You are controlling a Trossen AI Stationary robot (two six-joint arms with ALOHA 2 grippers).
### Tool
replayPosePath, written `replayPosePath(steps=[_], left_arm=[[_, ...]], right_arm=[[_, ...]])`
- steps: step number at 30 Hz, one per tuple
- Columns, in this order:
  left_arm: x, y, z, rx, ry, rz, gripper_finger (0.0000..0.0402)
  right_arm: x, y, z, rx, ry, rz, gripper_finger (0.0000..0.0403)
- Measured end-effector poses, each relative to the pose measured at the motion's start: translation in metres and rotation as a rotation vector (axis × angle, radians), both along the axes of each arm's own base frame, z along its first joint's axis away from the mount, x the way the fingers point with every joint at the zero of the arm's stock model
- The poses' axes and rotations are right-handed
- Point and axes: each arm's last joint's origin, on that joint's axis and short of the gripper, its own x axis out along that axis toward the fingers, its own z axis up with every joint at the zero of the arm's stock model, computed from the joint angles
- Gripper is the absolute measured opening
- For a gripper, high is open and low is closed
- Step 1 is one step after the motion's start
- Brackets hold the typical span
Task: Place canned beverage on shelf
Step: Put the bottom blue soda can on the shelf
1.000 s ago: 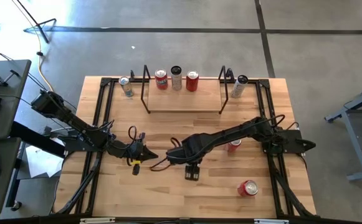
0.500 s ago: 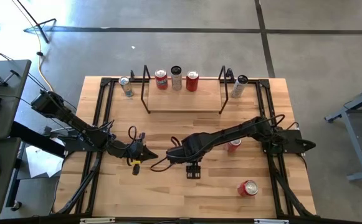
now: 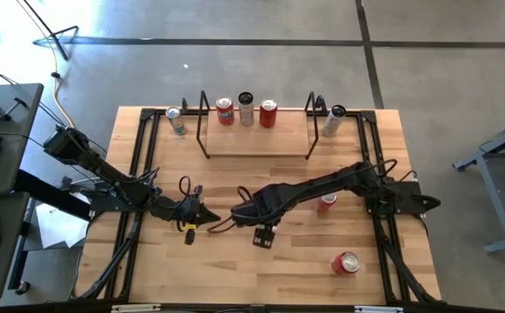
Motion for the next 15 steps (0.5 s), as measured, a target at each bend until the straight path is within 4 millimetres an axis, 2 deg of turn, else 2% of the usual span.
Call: replayPosePath(steps=[5, 10, 13, 15], left_arm=[[0.0, 0.0, 0.0, 0.0, 0.0, 0.0, 0.0], [0.0, 0.0, 0.0, 0.001, 0.002, 0.0, 0.0], [0.0, 0.0, 0.0, 0.001, 0.003, 0.0, 0.0], [0.0, 0.0, 0.0, 0.001, 0.003, 0.0, 0.0]], right_arm=[[0.0, -0.002, 0.015, 0.027, -0.014, -0.119, 0.0296], [-0.004, -0.004, 0.046, 0.005, -0.05, -0.223, 0.0295], [-0.011, -0.003, 0.06, -0.036, -0.051, -0.238, 0.0282], [-0.014, 0.006, 0.064, -0.056, -0.07, -0.217, 0.026]])
